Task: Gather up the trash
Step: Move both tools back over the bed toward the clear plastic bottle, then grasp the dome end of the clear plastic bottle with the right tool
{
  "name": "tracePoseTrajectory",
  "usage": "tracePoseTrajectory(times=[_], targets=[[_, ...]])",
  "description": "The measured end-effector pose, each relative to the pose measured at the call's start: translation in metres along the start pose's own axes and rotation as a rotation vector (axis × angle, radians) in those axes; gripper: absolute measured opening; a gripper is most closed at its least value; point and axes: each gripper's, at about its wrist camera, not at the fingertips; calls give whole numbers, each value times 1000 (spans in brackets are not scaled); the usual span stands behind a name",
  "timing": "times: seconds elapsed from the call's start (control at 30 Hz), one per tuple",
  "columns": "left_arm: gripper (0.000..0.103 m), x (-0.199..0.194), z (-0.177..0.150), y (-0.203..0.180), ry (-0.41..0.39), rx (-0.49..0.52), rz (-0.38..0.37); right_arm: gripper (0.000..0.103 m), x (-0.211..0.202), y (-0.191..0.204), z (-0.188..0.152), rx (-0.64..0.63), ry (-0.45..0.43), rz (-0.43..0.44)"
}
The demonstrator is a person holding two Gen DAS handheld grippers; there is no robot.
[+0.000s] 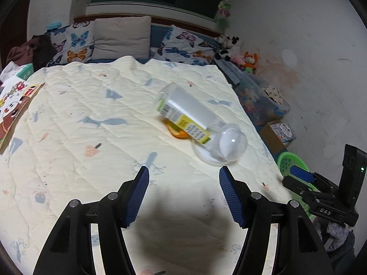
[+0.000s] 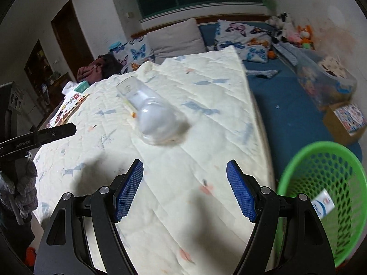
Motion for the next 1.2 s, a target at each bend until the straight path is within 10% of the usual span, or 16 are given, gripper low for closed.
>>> tracePoseTrajectory(times=[1.2], targets=[[62,10,2,48,23,-122,17,63,91,37,64,-27,31,-51]])
Point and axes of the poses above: each gripper's, at about its wrist camera, not at the fingertips, and x roughly the way its jaws point, y to its left, z to its top, and after that the axes turned 10 degrees about y, right-handed
